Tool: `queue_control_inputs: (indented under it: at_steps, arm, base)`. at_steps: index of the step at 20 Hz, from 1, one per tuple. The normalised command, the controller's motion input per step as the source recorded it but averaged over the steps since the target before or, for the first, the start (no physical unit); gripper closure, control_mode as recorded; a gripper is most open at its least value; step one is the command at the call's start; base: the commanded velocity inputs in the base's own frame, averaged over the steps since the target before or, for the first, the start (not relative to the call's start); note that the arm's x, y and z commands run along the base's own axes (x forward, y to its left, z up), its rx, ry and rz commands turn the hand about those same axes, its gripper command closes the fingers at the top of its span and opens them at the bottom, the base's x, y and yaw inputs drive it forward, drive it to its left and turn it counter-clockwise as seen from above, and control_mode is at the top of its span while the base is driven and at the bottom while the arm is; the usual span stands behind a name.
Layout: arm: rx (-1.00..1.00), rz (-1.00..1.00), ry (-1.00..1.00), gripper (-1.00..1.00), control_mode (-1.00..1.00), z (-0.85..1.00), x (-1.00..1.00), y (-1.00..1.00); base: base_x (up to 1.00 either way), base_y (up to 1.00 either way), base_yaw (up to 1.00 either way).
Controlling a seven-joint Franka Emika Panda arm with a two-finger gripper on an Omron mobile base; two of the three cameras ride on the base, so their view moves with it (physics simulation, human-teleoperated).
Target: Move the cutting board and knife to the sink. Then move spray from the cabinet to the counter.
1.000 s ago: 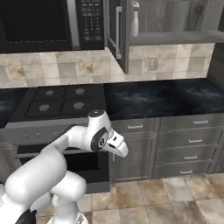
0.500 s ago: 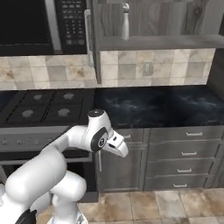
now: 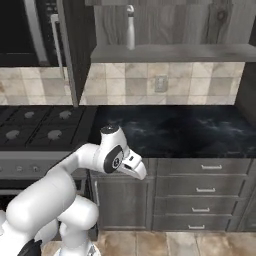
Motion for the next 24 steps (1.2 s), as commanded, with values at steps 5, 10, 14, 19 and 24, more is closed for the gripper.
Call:
queue_control_inputs:
  at_steps: [5,10,14,19,24]
  arm:
    - [0.00,0.00,0.00,-1.00,1.00,0.00,0.00,0.00]
    - [0.00,0.00,0.00,-1.00,1.00,0.00,0.00,0.00]
    - [0.00,0.00,0.00,-1.00,1.00,0.00,0.00,0.00]
    - [0.00,0.00,0.00,-1.00,1.00,0.00,0.00,0.00]
    - [0.00,0.00,0.00,-1.00,1.00,0.00,0.00,0.00]
  base:
    - [0.52,-0.46,0.20]
    - [0.50,-0.46,0.20]
    - [0.51,-0.41,0.26]
    - [0.56,-0.34,0.34]
    - [0.53,-0.37,0.32]
